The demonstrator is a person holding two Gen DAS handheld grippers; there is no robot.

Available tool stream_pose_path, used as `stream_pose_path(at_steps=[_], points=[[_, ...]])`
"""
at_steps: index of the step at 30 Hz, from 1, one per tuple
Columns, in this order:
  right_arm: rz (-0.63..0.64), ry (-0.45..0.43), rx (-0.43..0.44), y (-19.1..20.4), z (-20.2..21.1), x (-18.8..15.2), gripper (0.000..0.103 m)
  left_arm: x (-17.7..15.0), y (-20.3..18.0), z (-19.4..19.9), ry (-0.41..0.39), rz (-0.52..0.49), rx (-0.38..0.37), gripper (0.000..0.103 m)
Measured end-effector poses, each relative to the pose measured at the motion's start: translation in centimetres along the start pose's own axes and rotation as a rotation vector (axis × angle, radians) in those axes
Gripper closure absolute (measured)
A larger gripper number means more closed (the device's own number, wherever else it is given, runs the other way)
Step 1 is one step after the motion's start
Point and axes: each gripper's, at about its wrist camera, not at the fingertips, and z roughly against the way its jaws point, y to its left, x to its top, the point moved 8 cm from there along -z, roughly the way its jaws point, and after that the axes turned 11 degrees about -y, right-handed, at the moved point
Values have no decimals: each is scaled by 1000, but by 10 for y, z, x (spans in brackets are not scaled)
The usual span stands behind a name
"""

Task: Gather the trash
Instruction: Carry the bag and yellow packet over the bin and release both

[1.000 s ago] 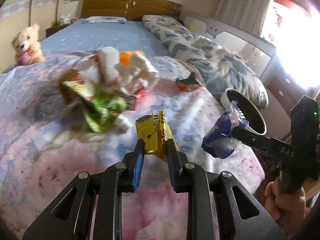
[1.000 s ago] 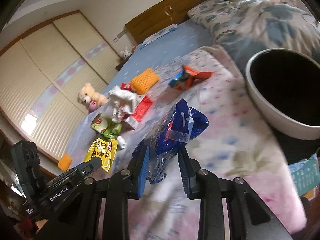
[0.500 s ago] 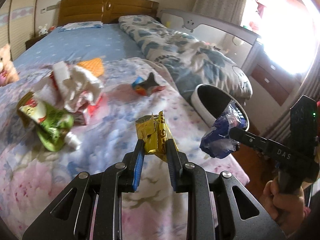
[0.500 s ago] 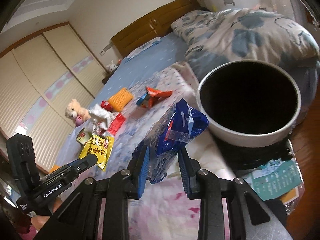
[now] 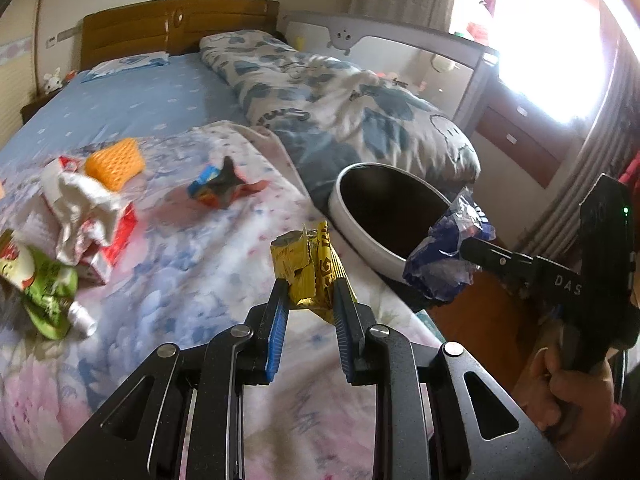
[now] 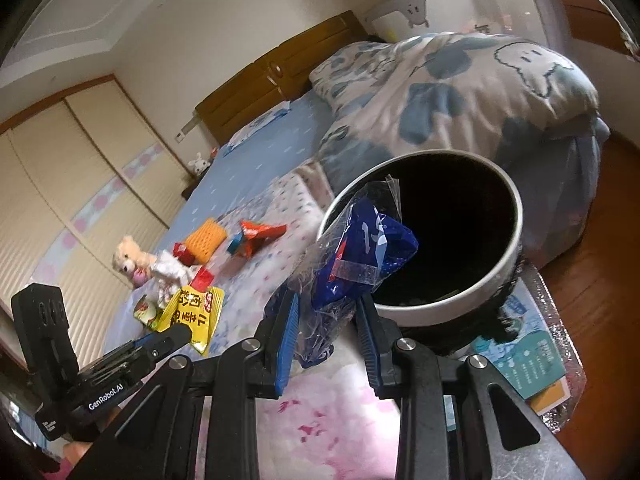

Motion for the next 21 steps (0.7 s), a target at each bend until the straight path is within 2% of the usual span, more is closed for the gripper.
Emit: stream_pose_path(at_steps=[11,21], points=[[-26,-34,-44,-33,6,23,74,14,-31,-24,9,-46,-47,82],[-31,-46,-68,-48,2,33,73,22,-45,-39,14,-61,-62,82]])
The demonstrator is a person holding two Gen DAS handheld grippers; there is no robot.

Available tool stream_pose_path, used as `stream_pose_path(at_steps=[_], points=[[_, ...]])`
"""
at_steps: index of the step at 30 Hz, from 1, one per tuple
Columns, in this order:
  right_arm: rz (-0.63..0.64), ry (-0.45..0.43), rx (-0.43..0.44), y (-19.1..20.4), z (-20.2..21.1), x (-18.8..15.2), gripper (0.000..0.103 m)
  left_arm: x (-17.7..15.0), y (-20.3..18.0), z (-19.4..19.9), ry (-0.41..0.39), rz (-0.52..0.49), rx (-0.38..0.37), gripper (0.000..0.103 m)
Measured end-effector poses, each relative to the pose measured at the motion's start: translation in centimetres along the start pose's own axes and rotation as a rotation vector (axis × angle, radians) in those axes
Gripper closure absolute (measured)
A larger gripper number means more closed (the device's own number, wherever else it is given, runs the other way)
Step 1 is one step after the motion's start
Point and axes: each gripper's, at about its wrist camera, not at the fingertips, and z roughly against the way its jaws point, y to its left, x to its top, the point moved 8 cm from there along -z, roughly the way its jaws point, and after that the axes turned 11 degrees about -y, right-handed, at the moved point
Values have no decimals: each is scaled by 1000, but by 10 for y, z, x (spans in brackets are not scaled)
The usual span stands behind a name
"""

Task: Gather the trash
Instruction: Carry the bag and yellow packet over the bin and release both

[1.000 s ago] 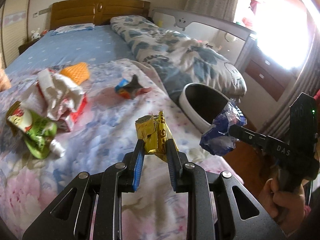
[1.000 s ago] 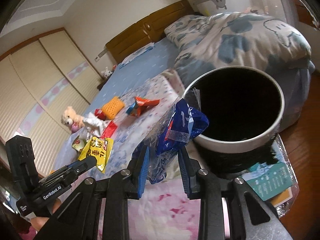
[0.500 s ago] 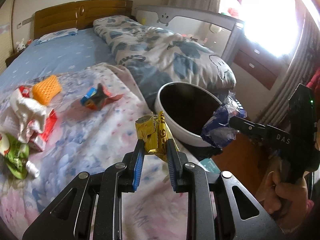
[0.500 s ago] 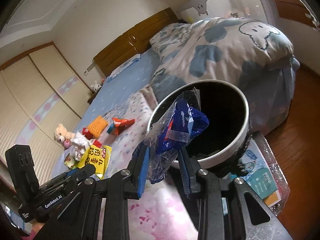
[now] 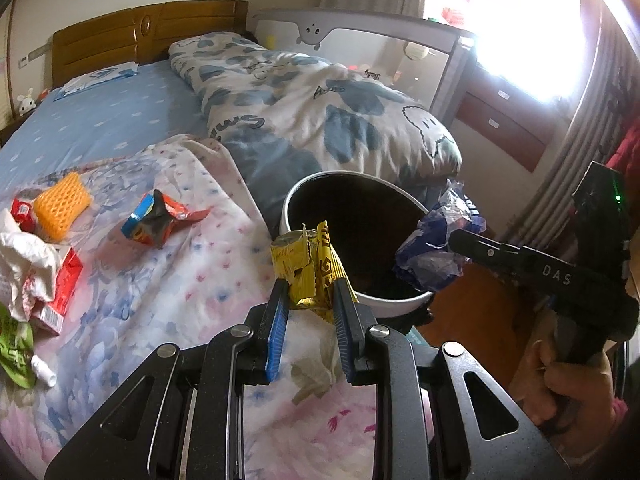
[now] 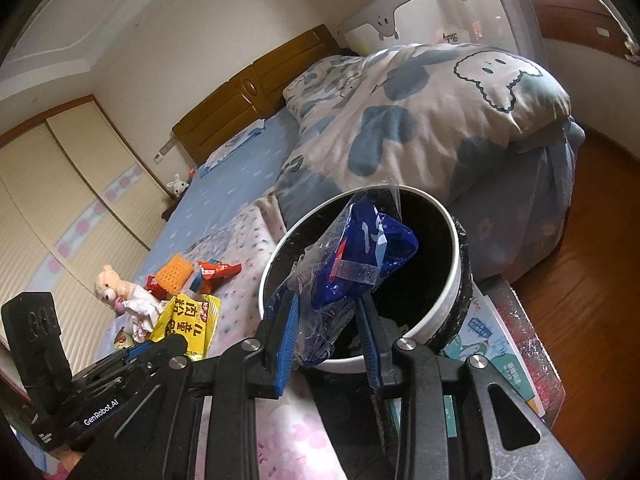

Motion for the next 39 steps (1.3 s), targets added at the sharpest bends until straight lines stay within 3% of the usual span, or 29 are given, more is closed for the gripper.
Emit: stream_pose_path(at_steps=[34,38,39], points=[[17,63,-53,-42,-42,23,70,27,-34,-78,45,-59,-22,82],[13,82,-48,-44,-47,23,64,24,-38,-84,70,-62,-37,72],[12,86,-49,-44,-48,23,58,24,-38,-85,74,-68,-31,61]])
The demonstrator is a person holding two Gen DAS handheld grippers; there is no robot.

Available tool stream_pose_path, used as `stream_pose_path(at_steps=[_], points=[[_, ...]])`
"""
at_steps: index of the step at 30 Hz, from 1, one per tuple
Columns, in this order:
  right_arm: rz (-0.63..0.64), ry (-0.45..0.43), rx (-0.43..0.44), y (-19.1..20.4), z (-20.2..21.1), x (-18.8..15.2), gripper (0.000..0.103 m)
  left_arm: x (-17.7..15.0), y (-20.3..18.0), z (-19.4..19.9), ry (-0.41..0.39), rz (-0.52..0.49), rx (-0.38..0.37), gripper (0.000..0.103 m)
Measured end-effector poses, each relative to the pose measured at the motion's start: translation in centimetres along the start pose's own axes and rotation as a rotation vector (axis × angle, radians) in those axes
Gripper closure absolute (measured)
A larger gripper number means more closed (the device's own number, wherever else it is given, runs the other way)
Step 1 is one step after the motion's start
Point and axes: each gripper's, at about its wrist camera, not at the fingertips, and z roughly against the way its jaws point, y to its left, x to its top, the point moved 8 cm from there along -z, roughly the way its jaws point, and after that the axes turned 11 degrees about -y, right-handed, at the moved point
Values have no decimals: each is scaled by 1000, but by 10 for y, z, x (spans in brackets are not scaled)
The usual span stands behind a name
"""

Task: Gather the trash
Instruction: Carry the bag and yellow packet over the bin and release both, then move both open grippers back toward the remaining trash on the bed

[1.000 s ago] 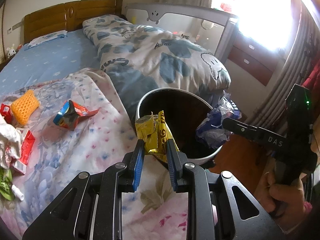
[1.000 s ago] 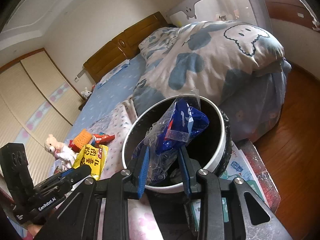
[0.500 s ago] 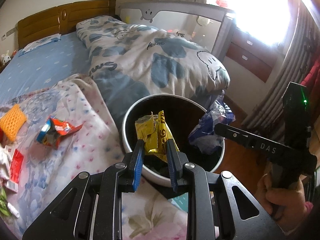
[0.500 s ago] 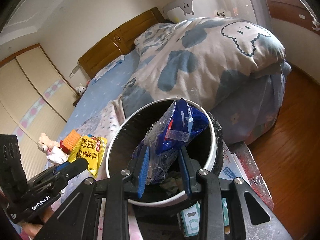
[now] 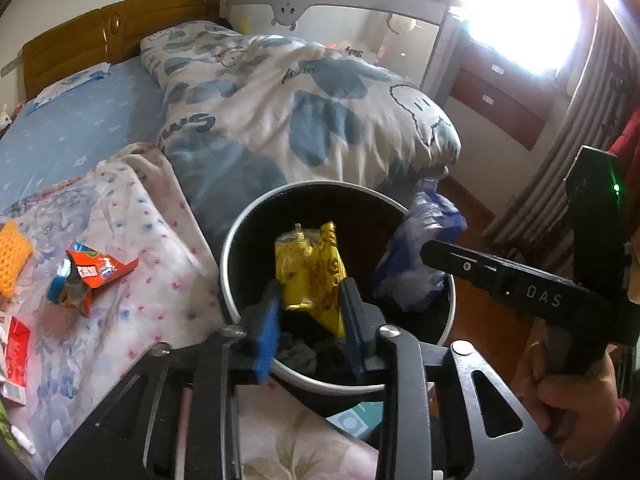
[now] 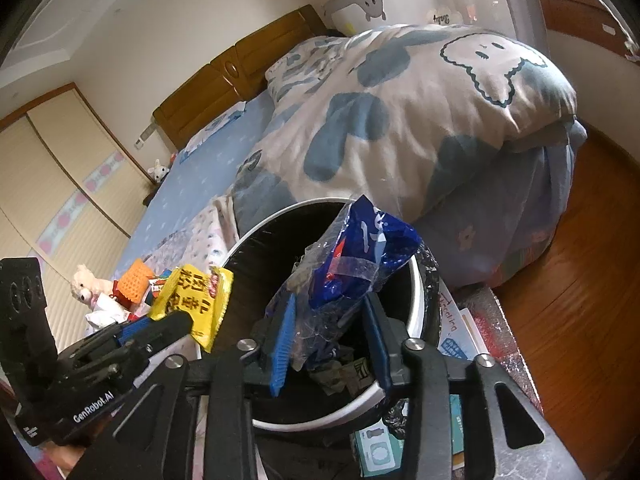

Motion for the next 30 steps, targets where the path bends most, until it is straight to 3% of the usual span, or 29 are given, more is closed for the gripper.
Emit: stream_pose_path(at_steps=[2,6,10,15,30], points=[[-6,2,-2,-2,-1,2,54,-1,1,0,-1,-1,7,54],[-19,-11,-3,-4,2,5,41,-6,7,3,11,18,15,52],[-33,-26,2,-3,8,5,39,-16,18,13,8,53,32,47],[-20,-45,19,12,18,-3,23,-35,33,33,7,94,59,45],[82,-41,126,92,27,-47,16,-92,96,104,-20,236,167,43]])
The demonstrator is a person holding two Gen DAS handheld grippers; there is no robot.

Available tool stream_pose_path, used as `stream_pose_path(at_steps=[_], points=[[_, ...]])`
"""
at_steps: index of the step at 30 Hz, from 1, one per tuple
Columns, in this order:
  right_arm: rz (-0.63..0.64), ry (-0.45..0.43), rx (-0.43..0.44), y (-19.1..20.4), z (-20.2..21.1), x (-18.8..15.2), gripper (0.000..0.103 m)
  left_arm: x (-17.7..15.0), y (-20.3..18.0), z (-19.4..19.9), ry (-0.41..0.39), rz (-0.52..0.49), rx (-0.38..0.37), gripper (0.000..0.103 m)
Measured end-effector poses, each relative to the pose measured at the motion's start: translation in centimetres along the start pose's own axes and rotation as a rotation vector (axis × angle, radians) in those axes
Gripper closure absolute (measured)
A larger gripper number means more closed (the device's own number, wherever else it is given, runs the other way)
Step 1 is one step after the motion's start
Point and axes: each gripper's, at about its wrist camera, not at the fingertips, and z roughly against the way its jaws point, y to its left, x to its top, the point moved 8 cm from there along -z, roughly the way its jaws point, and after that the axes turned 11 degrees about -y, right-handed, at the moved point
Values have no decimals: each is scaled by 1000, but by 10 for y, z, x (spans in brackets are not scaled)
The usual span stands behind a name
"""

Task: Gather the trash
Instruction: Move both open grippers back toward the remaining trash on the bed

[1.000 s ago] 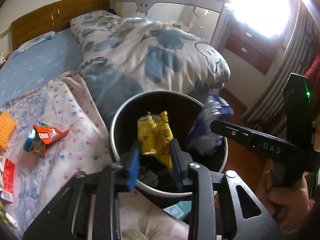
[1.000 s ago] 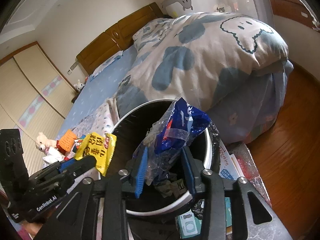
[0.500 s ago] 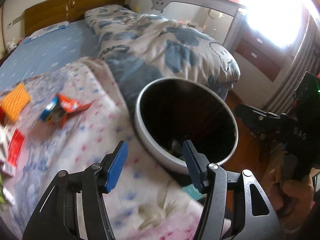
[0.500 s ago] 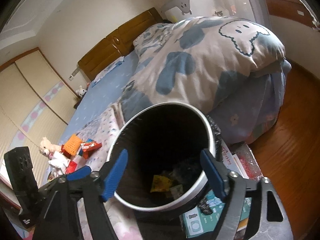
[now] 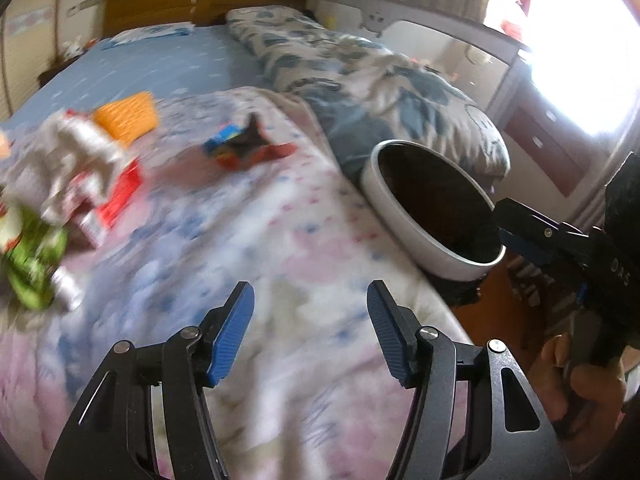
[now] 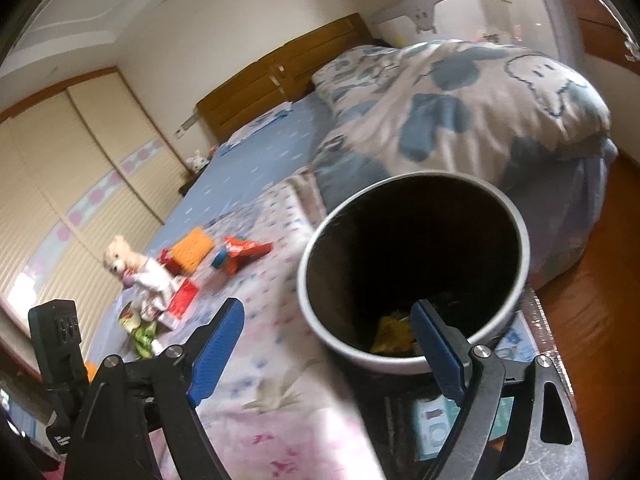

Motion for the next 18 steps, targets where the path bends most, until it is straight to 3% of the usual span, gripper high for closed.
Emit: stream_pose_path(at_steps=[18], points=[[107,106,122,89,-42,-47,11,-26,99,50,-27,137,149,43]])
